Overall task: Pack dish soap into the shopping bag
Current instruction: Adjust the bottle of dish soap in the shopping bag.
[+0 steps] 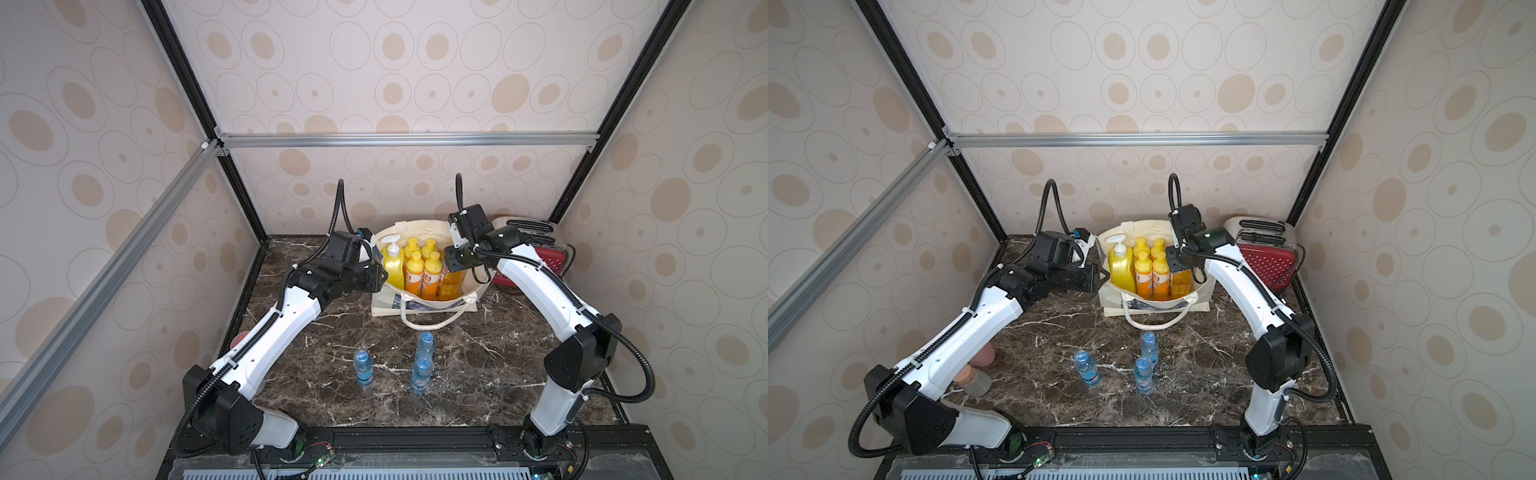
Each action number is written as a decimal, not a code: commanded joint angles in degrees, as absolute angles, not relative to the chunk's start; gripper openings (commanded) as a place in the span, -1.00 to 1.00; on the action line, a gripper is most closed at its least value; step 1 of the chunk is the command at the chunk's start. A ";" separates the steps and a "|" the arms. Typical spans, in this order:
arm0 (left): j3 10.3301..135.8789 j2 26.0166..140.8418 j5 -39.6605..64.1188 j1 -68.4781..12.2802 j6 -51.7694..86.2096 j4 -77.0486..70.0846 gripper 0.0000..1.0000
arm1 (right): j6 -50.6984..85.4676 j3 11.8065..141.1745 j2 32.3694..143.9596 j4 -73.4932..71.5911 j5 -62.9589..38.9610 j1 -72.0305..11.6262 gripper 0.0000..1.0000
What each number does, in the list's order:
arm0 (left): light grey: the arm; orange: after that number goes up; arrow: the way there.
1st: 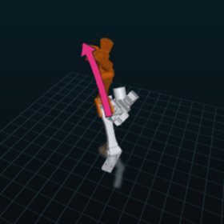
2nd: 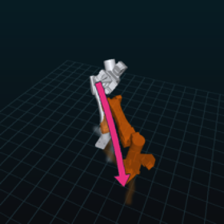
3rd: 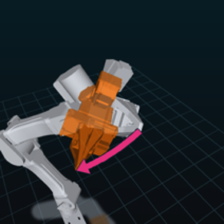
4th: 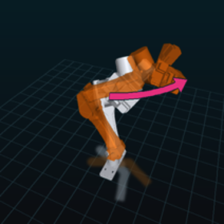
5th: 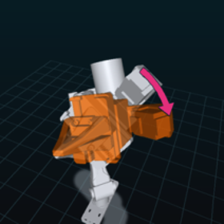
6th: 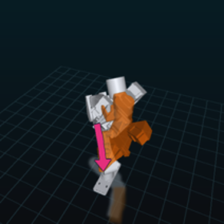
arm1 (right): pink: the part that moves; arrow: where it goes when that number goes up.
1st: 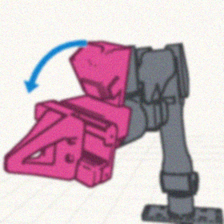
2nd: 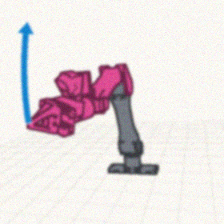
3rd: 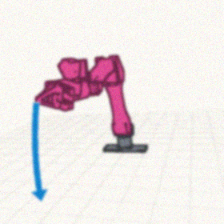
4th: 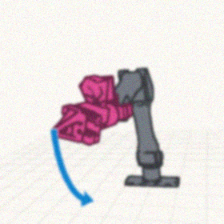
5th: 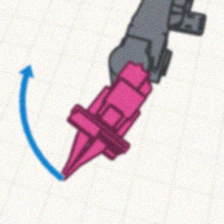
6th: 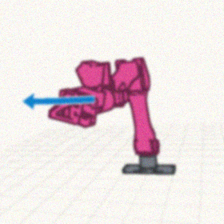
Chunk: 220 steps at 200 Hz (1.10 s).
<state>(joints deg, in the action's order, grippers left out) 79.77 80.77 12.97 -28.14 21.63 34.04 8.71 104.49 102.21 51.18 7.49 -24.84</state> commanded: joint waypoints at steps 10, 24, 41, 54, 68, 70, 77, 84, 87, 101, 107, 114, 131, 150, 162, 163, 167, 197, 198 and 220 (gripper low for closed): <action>79.89 79.37 12.68 -28.31 21.85 32.43 -0.10 | 7.96 101.54 101.35 44.92 5.29 -22.58 0.11; 79.81 79.45 12.81 -28.34 21.81 32.26 -0.09 | 6.78 101.95 102.22 43.45 4.15 -22.37 0.18; 79.62 79.31 12.67 -28.30 21.80 32.08 -0.10 | 5.63 102.07 103.37 41.25 2.70 -22.10 0.20; 79.50 79.19 12.60 -28.36 21.72 32.13 -0.09 | 5.24 102.11 103.94 39.67 1.86 -21.92 0.20; 79.34 79.10 12.44 -28.35 21.63 32.01 -0.10 | 5.18 102.10 104.53 38.16 1.00 -21.70 0.16; 79.31 79.10 12.41 -28.31 21.62 32.04 -0.10 | 5.10 102.19 104.64 37.97 0.93 -21.68 0.15; 79.34 79.10 12.42 -28.30 21.62 32.05 -0.09 | 5.05 102.29 105.06 37.47 0.80 -21.57 0.13; 79.32 79.18 12.45 -28.31 21.62 32.08 -0.10 | 4.93 102.68 105.56 37.44 0.79 -21.45 0.12; 79.28 79.19 12.51 -28.30 21.60 32.01 -0.10 | 4.87 102.88 105.81 37.49 0.79 -21.47 0.11; 79.29 79.36 12.53 -28.30 21.53 32.03 -0.09 | 4.66 103.69 107.06 37.87 0.87 -21.44 0.08; 79.29 79.37 12.49 -28.30 21.47 32.03 -0.09 | 4.66 103.96 107.37 38.17 1.01 -21.45 0.06; 79.20 79.37 12.48 -28.30 21.45 31.96 -0.09 | 4.64 103.91 107.65 38.36 1.22 -21.46 0.03; 79.10 79.45 12.40 -28.30 21.45 31.88 -0.09 | 4.62 103.24 107.67 38.39 2.13 -21.45 -0.10; 79.19 79.78 12.68 -28.30 21.45 31.82 -0.10 | 5.16 102.68 107.49 38.43 3.07 -21.45 -0.30; 79.23 79.89 12.85 -28.30 21.53 31.64 -0.13 | 6.00 102.74 107.24 38.42 3.74 -21.47 -0.49; 79.26 79.89 12.84 -28.30 21.57 31.64 -0.13 | 6.07 102.74 107.19 38.41 3.76 -21.46 -0.50; 79.29 79.89 12.91 -28.31 21.56 31.64 -0.16 | 6.41 102.91 107.10 38.50 4.00 -21.49 -0.55; 79.45 79.89 13.40 -28.32 21.71 31.64 -0.33 | 9.95 104.29 106.34 38.53 4.39 -21.51 -0.93; 79.45 79.85 13.42 -28.31 21.71 31.64 -0.34 | 10.07 104.35 106.30 38.51 4.39 -21.52 -0.93; 79.45 79.63 13.62 -28.30 21.62 31.78 -0.41 | 12.71 105.92 106.01 38.84 5.36 -21.56 -1.00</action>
